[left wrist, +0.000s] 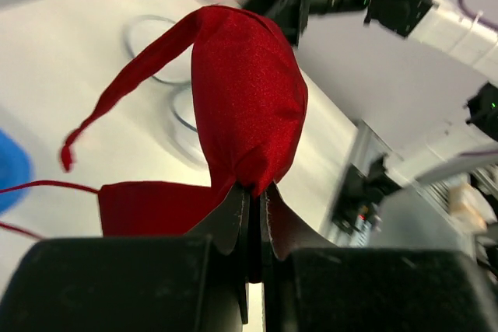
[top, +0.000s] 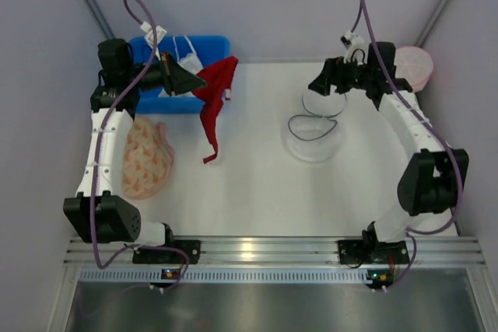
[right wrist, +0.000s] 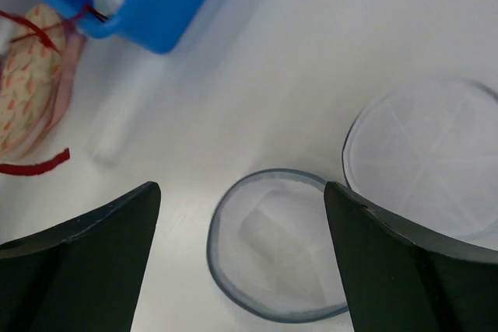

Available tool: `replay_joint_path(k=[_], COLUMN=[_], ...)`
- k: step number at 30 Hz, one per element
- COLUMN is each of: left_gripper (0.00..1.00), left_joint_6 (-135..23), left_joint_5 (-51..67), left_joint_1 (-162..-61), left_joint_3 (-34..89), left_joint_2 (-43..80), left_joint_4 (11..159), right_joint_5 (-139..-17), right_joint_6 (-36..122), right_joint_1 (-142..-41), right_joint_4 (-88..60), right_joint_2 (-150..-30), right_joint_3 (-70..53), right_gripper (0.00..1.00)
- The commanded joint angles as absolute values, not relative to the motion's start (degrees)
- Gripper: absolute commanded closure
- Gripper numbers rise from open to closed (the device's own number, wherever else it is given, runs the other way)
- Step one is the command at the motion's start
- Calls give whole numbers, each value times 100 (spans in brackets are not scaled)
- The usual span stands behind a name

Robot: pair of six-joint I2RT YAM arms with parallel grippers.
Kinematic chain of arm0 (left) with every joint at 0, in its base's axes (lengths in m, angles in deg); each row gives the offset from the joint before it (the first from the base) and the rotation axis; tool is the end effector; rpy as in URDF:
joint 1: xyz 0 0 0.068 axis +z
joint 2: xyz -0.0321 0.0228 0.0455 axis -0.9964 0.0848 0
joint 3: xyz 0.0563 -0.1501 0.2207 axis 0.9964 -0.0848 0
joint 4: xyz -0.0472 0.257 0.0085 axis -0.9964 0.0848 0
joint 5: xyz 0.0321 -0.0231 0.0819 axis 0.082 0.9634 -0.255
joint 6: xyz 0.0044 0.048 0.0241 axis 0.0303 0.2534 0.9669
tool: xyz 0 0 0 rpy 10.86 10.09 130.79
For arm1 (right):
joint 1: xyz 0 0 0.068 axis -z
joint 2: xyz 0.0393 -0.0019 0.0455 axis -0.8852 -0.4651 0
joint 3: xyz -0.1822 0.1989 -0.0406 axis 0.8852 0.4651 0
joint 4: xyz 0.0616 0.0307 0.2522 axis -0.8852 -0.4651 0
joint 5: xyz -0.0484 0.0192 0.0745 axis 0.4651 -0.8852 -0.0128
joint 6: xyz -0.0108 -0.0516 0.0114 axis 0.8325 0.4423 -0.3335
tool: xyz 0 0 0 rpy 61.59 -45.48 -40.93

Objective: Place the bra in the laundry bag and zip it closed

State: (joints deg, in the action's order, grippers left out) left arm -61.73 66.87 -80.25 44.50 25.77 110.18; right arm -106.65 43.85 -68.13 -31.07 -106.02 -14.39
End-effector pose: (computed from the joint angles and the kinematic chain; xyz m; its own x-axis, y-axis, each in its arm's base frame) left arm 0.3075 -0.0067 0.4397 -0.5145 -0.1567 -0.8431 0.7319 0.4320 -0.5269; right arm 0.3865 0.0608 0.3101 -0.6056 0.0238 -0.7954 -0.5107 0.7550 0.4114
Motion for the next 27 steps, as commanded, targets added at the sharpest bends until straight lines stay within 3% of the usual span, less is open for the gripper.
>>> replay_joint_path(k=[1, 4, 9, 15, 21, 24, 27], left_gripper=[100, 100, 100, 100, 100, 100, 100], left_joint_6=[-6365, -6470, -6813, -6998, -7033, -7051, -6963], left_joint_5=[7411, 7631, 7895, 8141, 8317, 8361, 8308], left_joint_1=[-8293, -8687, -9241, -9813, -9972, -9990, -9999], left_joint_3=[3904, 3534, 3209, 3112, 3129, 3059, 3041], left_joint_2=[2097, 1816, 1570, 1464, 1420, 1411, 1367], left_joint_4=[10822, 10814, 10814, 10822, 10823, 10823, 10822], right_joint_5=[-11366, -11402, -11612, -11175, -10523, -10506, -10366], right_joint_6=[5557, 6587, 7935, 8902, 9132, 8974, 8789], right_joint_1=[-6860, -7054, -7615, -8861, -9822, -9971, -10104], right_joint_4=[-2849, -2439, -2909, -3911, -3772, -3754, -3719], right_joint_2=[-9231, -8282, -7373, -7170, -7468, -7626, -7688], right_joint_3=[-1497, -1085, -749, -899, -820, -960, -1013], right_gripper=[12, 2, 1, 0, 0, 12, 37])
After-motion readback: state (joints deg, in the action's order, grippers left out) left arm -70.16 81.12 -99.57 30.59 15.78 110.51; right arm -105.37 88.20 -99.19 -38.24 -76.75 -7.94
